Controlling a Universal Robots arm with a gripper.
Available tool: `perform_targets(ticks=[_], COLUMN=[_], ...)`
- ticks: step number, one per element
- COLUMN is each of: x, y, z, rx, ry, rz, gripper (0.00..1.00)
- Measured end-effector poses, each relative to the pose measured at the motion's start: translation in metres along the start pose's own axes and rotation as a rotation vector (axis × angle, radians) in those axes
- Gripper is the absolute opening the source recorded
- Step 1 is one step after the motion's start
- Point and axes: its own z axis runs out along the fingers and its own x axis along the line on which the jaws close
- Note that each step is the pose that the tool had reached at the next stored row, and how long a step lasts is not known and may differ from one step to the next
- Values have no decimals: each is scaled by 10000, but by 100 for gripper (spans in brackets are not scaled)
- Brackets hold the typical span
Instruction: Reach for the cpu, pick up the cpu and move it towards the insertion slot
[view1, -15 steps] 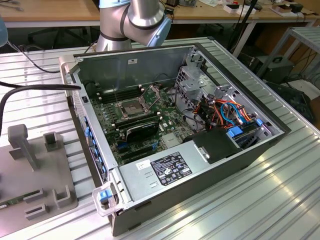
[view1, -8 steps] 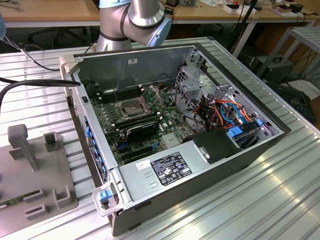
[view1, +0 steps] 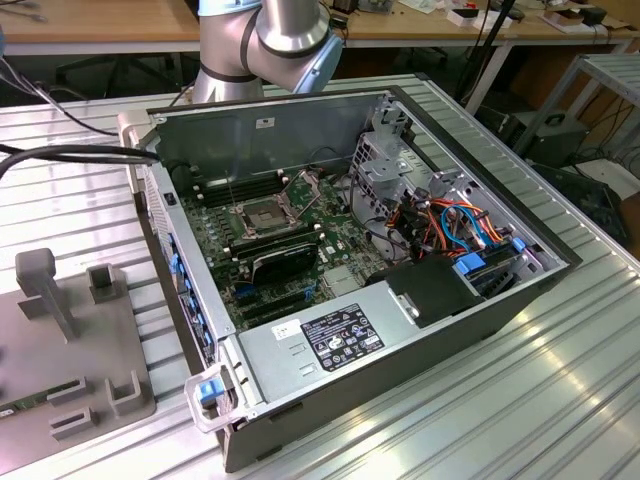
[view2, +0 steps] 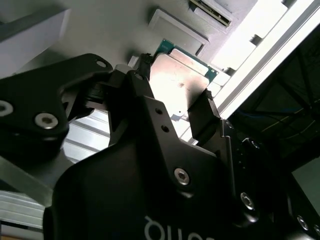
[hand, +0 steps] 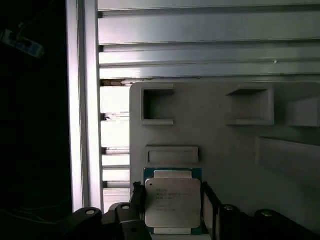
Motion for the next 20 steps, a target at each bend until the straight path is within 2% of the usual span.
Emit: perform_targets(ticks=[3, 12, 17, 20], x=[1, 5, 7, 8], y=[1, 4, 5, 6], z=[-45, -306, -429, -531], rx=[-1, 0, 0, 0], ry=[0, 0, 0, 0], rz=[0, 0, 0, 0], gripper=[55, 55, 55, 55])
